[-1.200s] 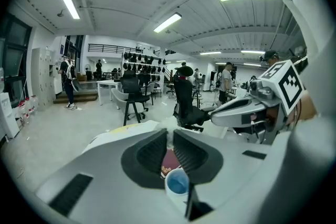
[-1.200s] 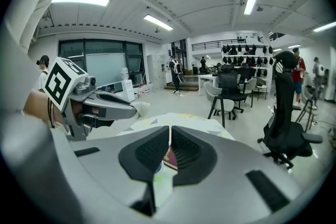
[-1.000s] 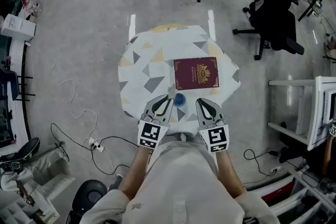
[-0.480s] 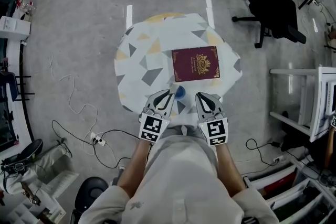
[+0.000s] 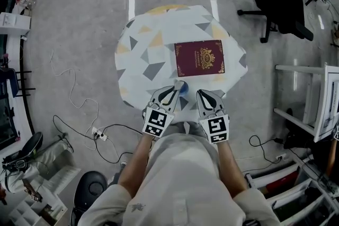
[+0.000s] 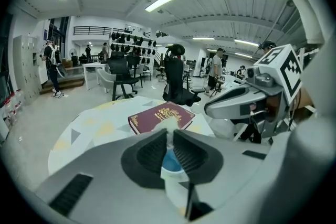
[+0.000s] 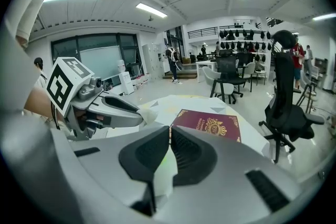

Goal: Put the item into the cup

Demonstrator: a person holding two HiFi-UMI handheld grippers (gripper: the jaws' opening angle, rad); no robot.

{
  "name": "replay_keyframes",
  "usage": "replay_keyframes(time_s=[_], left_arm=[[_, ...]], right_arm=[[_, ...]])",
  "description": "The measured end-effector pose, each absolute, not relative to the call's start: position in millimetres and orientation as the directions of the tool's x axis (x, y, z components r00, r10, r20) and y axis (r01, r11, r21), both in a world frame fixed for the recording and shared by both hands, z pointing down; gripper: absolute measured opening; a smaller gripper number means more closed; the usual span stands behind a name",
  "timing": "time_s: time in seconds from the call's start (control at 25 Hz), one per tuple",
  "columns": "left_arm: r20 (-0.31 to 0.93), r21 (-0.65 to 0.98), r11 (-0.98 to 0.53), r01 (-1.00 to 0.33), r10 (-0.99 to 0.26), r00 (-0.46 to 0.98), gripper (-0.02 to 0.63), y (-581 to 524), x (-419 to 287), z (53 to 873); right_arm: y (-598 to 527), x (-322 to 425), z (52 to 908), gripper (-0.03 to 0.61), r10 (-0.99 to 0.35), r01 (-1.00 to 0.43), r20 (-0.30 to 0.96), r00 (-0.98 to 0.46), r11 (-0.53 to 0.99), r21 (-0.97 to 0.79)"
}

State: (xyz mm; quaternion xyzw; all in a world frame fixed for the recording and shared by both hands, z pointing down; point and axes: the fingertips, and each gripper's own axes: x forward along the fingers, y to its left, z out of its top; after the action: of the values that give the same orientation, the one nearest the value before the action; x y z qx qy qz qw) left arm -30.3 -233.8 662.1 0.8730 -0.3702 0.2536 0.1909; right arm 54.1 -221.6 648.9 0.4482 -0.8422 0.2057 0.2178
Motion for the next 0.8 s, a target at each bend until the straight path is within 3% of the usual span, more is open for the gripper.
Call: replay_keyframes(time_s=[0.8], left_arm=[[0.671, 0.162, -0.675, -0.719, -0.459, 0.582, 0.051, -219, -26, 702]], right_arm=[[-208, 48, 670, 0.018, -0.634, -0.838, 0.576, -0.516, 0.513, -0.186]])
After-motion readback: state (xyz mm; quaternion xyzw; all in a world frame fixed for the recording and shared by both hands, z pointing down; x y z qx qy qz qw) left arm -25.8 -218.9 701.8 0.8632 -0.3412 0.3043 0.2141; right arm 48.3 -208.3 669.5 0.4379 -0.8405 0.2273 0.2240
